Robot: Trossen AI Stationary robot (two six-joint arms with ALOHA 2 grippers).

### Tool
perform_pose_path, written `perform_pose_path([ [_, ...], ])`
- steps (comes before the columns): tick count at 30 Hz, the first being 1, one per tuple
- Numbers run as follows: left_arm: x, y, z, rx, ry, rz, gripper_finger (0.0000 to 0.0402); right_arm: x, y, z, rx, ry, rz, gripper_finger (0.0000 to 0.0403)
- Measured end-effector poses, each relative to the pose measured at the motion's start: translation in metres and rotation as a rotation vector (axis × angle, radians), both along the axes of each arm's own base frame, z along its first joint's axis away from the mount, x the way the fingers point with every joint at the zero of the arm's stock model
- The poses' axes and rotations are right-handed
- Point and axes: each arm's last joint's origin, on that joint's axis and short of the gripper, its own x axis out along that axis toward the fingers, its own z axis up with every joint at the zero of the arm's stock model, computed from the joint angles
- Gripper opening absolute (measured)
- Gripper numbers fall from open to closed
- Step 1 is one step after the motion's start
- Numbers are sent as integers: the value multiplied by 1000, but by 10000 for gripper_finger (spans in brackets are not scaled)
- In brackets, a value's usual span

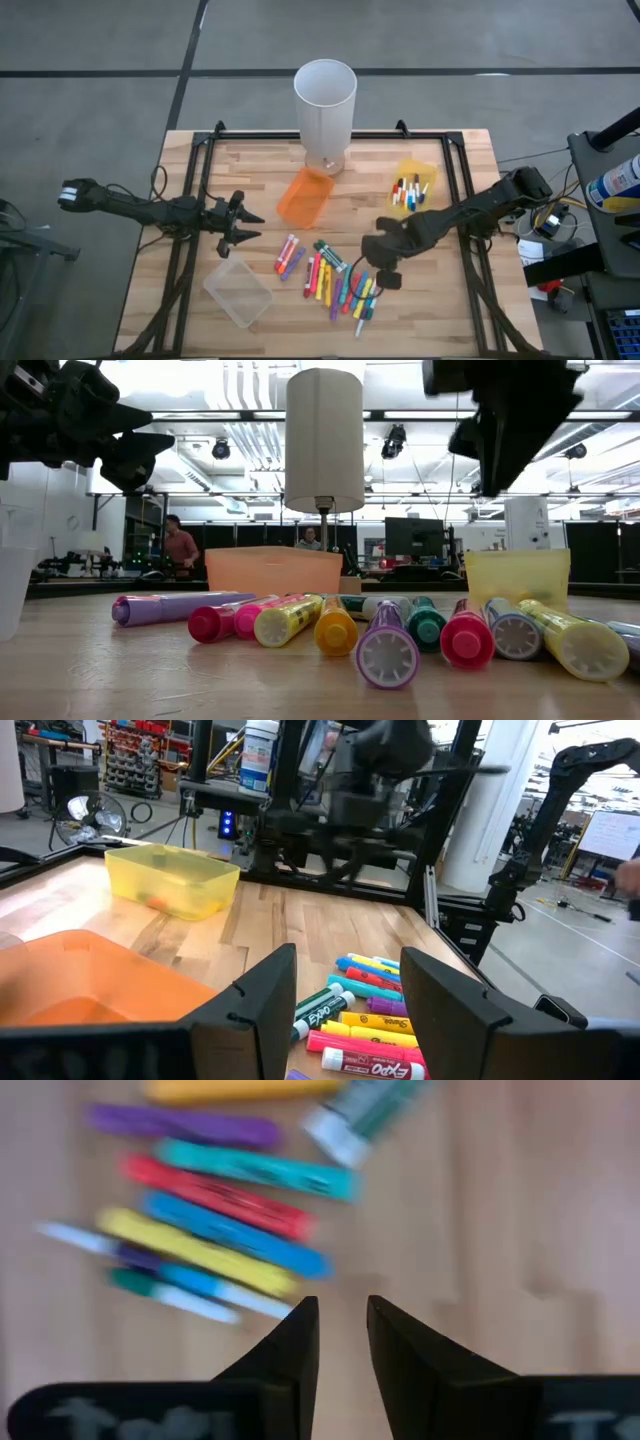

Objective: Pick & Place Markers
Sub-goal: Put the small green marker pen into the yellow bin

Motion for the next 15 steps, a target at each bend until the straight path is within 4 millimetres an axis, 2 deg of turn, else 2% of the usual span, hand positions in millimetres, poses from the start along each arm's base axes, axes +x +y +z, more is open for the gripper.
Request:
perform_pose_path([
  [7, 0, 0, 0, 0, 1, 0, 174, 2, 23, 4, 77, -98, 70, 83],
  [10, 0, 0, 0, 0, 0, 0, 174, 2, 37, 2, 60, -135, 174, 93],
  [15, 0, 0, 0, 0, 0, 0, 174, 3, 57, -22, 38, -70, 279, 130],
])
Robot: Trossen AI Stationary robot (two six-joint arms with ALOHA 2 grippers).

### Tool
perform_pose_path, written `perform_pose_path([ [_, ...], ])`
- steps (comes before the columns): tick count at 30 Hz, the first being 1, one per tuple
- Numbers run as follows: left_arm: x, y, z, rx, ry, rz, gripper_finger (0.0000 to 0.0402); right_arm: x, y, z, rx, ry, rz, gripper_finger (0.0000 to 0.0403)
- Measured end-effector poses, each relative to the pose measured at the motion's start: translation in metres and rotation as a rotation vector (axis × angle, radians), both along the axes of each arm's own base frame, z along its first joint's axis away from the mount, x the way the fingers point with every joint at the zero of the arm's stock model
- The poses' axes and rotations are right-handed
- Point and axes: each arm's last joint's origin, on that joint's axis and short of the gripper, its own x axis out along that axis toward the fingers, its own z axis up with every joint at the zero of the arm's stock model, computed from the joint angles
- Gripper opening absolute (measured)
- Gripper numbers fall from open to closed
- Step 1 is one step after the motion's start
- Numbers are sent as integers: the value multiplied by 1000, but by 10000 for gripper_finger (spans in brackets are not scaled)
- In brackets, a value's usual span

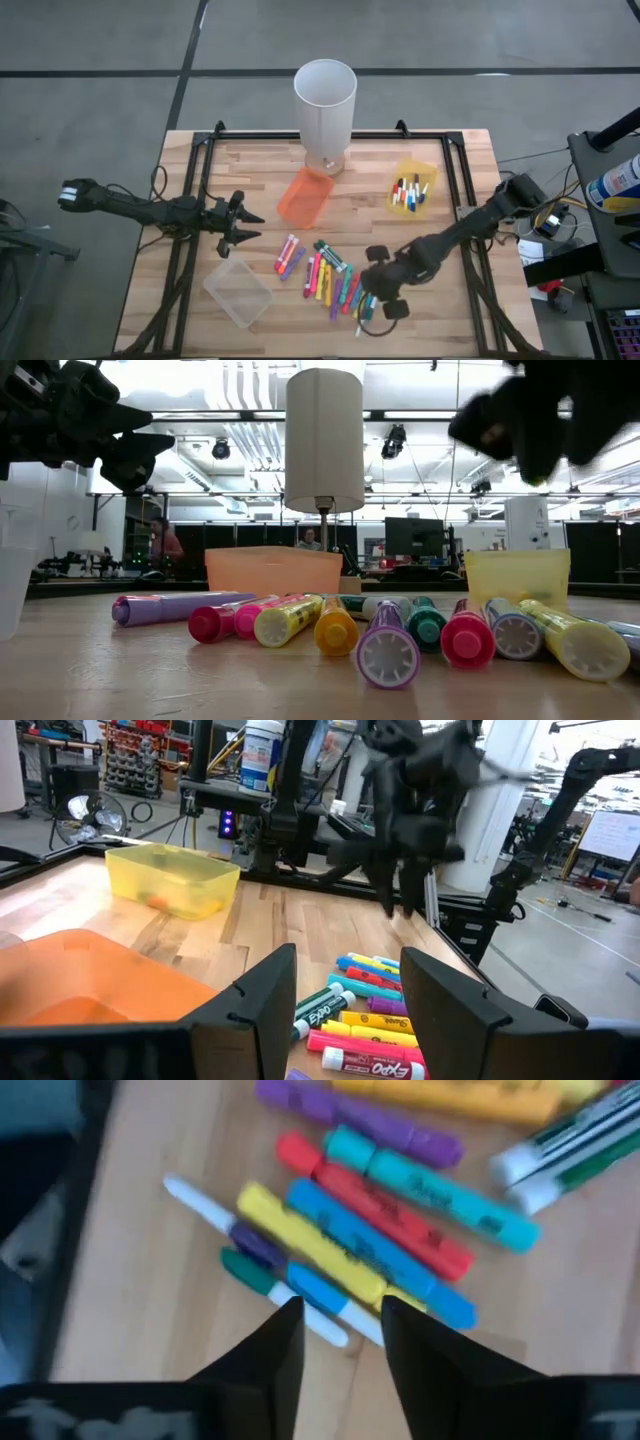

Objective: Pick & Place Markers
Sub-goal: Put the small green marker pen into the yellow bin

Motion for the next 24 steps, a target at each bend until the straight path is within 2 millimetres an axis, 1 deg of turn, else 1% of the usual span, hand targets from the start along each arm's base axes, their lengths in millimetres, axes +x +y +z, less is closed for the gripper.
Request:
perform_pose_path([
  [3, 0, 0, 0, 0, 0, 0, 174, 3, 8, -15, -23, 42, 37, 162],
  [6, 0, 0, 0, 0, 0, 0, 174, 10, 16, -21, -28, 54, 52, 190],
  [8, 0, 0, 0, 0, 0, 0, 174, 13, 21, -23, -39, 59, 77, 198],
  [11, 0, 0, 0, 0, 0, -1, 174, 15, 28, -27, -57, 52, 125, 199],
  [17, 0, 0, 0, 0, 0, -1, 174, 9, 36, -43, -99, 118, 179, 188],
  [24, 0, 0, 0, 0, -1, 0, 174, 9, 40, -47, -114, 104, 200, 183],
])
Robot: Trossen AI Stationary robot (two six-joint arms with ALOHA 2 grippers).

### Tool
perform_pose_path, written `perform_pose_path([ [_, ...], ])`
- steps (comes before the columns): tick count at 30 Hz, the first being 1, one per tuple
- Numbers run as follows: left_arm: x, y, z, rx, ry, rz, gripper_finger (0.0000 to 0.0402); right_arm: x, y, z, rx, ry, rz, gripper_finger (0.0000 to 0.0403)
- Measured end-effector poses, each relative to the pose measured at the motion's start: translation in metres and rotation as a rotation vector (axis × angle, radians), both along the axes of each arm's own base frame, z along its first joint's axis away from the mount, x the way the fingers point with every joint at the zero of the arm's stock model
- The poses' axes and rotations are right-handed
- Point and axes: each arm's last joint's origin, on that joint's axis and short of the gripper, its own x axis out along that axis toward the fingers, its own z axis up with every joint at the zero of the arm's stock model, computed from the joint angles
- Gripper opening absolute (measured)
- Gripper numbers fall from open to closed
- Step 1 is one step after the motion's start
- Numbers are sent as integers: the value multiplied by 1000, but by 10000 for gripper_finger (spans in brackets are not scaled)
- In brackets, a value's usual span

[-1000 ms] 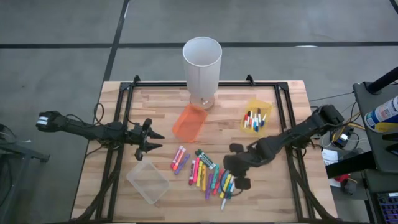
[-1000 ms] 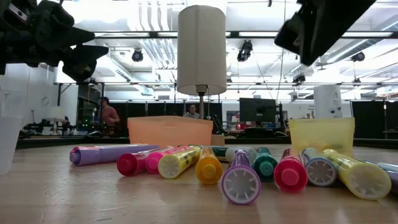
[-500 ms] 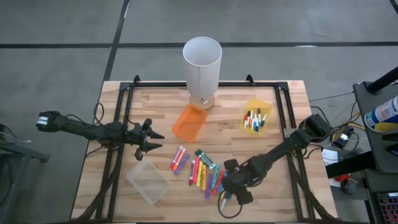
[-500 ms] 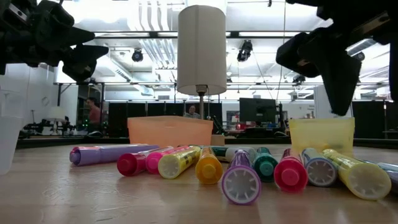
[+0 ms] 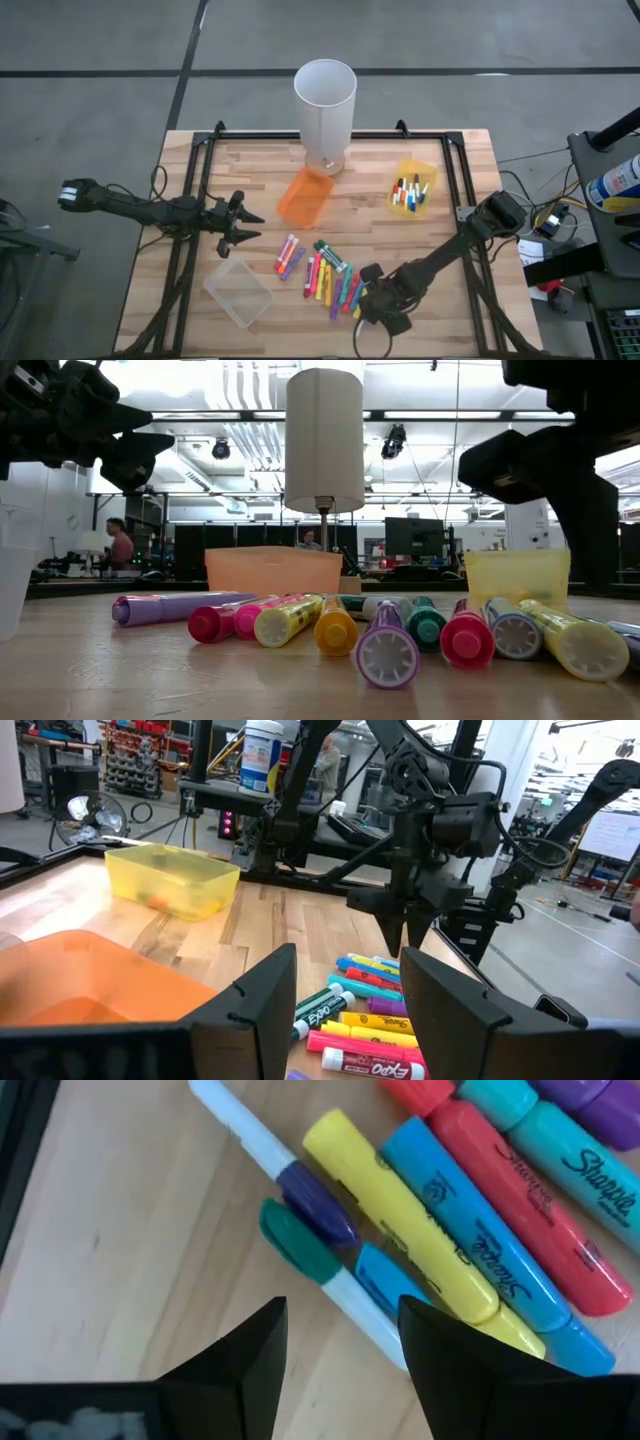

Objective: Pick & Place Markers
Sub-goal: Put the small green marker pen into the yellow bin

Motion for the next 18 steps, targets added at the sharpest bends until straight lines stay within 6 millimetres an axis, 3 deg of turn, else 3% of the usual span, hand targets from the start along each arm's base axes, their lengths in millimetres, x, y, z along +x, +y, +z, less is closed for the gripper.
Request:
perform_pose_path([
  [10, 0, 0, 0, 0, 0, 0, 174, 2, 3, -18, -32, 35, 18, 177],
  [18, 0, 0, 0, 0, 1, 1, 174, 2, 2, -27, -57, 56, 16, 146],
])
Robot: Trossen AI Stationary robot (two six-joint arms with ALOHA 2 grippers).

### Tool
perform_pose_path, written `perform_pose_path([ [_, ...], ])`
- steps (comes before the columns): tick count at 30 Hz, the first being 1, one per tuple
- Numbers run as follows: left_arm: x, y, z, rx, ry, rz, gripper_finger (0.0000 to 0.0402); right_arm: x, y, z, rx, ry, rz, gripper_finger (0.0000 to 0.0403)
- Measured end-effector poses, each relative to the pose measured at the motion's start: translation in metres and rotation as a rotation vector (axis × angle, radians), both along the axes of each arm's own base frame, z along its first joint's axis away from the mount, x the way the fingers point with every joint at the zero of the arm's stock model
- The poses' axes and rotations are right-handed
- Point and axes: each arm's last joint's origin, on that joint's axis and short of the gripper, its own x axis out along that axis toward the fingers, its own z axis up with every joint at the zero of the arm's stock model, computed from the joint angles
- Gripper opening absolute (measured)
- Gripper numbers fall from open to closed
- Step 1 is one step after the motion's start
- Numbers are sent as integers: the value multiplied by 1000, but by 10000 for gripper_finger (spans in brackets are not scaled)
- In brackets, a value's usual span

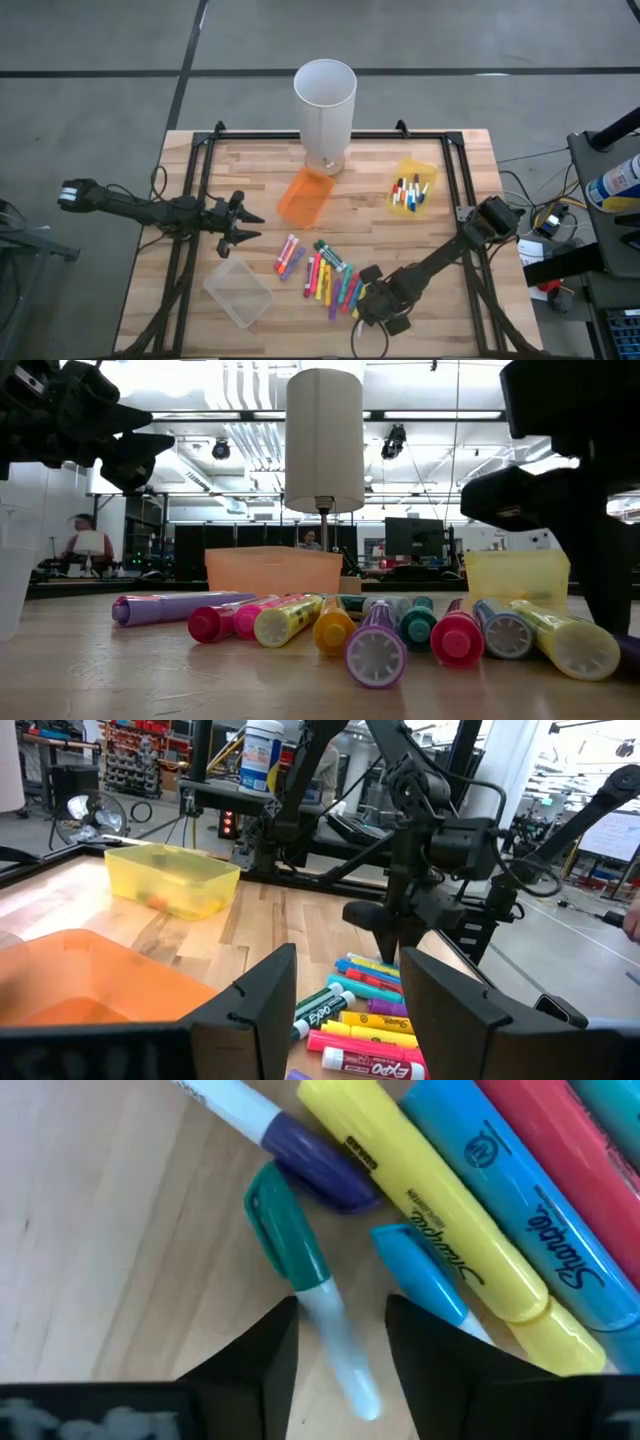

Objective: Pick & Place Markers
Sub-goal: Put the small green marker pen into the yellow bin

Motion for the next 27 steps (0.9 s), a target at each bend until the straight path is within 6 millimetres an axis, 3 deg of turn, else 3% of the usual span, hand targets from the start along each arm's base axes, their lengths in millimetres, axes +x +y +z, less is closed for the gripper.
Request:
perform_pose_path([
  [16, 0, 0, 0, 0, 0, -1, 174, 0, -1, 1, -15, 4, -9, 37],
  [27, 0, 0, 0, 0, 0, -1, 174, 0, -8, 15, -107, 83, -43, 37],
])
